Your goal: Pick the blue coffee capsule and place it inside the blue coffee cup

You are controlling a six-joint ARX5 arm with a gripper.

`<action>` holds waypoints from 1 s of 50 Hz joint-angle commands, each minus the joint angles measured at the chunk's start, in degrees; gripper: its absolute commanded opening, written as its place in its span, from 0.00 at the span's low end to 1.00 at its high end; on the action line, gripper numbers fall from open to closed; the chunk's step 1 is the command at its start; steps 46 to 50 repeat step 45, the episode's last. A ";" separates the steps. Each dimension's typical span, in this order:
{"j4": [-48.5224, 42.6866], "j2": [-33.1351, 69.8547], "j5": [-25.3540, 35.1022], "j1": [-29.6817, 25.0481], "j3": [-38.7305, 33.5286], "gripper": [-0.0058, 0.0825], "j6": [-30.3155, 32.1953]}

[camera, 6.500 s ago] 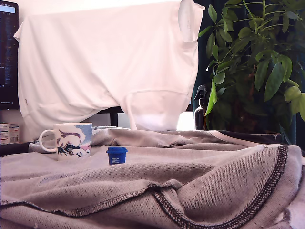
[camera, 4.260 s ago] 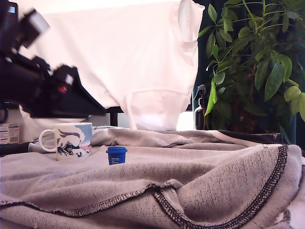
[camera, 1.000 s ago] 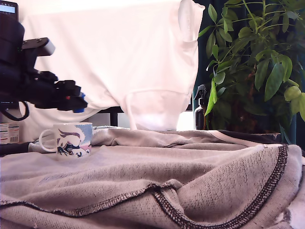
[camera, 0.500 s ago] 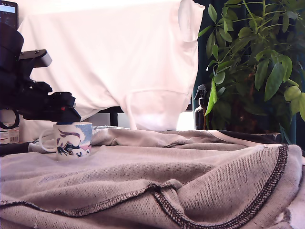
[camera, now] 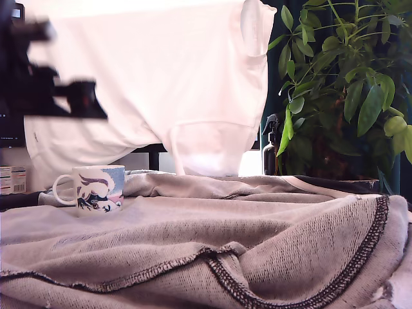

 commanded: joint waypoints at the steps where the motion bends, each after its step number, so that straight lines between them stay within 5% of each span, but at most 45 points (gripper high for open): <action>1: -2.27 -2.89 -0.81 0.50 0.33 0.78 1.11; 9: -10.47 -10.73 -1.73 1.16 0.33 0.04 1.57; 28: -28.63 -24.44 -4.24 2.80 0.33 0.06 -0.96; 50: -34.91 -28.92 -4.24 2.78 0.33 0.06 -1.05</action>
